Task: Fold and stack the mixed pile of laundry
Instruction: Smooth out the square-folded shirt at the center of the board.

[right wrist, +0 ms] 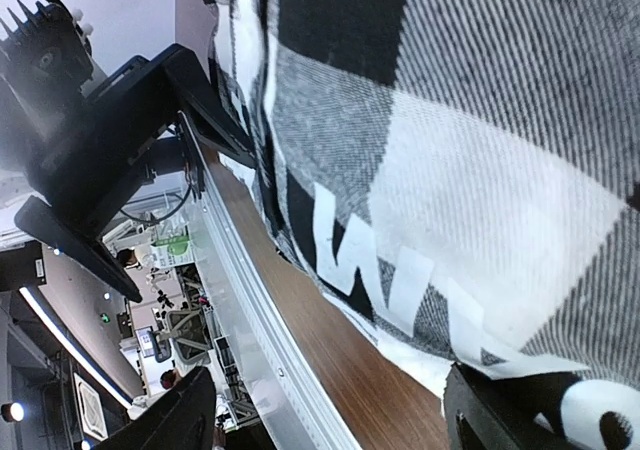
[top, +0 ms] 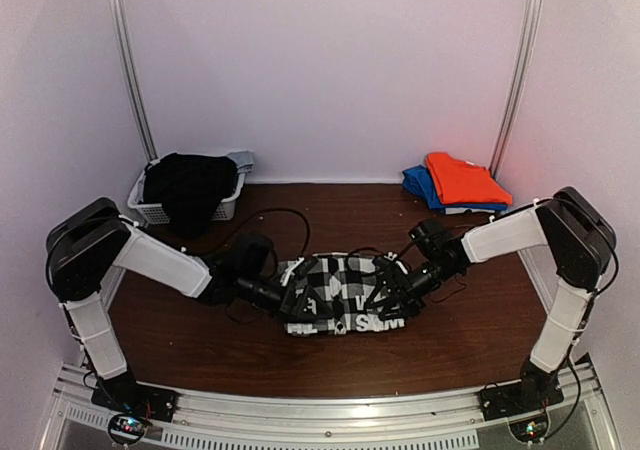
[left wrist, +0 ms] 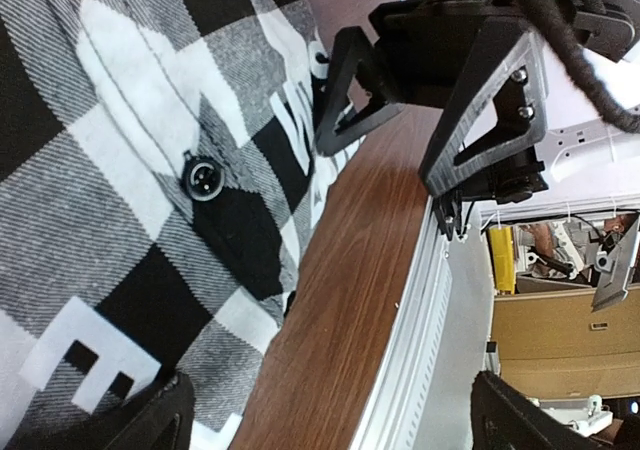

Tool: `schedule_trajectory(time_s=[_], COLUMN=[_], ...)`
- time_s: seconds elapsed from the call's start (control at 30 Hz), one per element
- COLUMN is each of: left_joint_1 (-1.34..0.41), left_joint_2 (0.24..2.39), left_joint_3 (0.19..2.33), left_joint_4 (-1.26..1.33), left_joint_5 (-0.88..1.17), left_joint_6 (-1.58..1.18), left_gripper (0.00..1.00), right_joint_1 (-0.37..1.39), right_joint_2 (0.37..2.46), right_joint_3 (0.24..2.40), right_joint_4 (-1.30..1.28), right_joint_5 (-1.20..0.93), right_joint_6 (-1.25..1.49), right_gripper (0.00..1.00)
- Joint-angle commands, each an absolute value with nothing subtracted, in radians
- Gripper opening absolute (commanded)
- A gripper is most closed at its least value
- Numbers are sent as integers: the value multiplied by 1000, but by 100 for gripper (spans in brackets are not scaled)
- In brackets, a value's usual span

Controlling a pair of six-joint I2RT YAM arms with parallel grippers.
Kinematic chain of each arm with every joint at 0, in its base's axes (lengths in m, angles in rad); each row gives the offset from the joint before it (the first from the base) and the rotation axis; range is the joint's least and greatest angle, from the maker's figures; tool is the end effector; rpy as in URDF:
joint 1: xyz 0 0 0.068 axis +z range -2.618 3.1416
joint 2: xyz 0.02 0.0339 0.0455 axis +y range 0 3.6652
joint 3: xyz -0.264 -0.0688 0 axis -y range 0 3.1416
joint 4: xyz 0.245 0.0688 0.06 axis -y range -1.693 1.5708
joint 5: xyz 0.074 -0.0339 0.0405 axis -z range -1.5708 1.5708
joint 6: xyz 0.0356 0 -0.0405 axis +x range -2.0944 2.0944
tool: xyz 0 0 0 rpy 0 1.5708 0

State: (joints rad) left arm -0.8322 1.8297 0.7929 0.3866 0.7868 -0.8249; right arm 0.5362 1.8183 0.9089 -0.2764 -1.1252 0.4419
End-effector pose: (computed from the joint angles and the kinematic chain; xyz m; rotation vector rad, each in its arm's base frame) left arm 0.2122 -0.2705 0.1283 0.5362 2.5583 -1.6538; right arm 0.2553 0.1891 0.1302 0.4162 -2.4329 -1.5881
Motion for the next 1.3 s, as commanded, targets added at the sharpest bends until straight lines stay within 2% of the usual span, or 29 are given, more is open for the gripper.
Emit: schedule_trajectory(time_s=[0.0,0.13,0.33,0.57,0.73,0.83,1.0,1.13,1.27], left_joint_1=[-765,-701,-622,-593,-521,-519,-543,-657,-804], left_joint_2=[1759,1825,1949,2076,2091,2000,1792,1714,1740], left_joint_3=[905,1025,1058,1043,940,968,1123,1263,1355], left_joint_4=[233,224,319,377,474,339,-53,-284,-384], left_joint_5=[753,769,786,788,753,694,488,326,239], left_joint_6=[-758,-746,-784,-791,-811,-696,-422,-190,-79], left_gripper=[98,98,98,98,98,98,98,98,98], right_joint_1=[507,476,424,375,342,351,339,311,298], right_joint_2=[1731,1785,1980,2160,2178,2110,1894,1751,1655], right_joint_3=[1008,1149,1261,1273,1236,1263,1239,1139,1008], right_joint_4=[-349,-333,-173,-134,-143,-172,-173,-222,-245], right_joint_5=[-1091,-1098,-1119,-1134,-1100,-1105,-1095,-1052,-1013], right_joint_6=[437,463,555,526,500,511,573,582,602], right_gripper=[79,79,79,76,75,74,75,75,75])
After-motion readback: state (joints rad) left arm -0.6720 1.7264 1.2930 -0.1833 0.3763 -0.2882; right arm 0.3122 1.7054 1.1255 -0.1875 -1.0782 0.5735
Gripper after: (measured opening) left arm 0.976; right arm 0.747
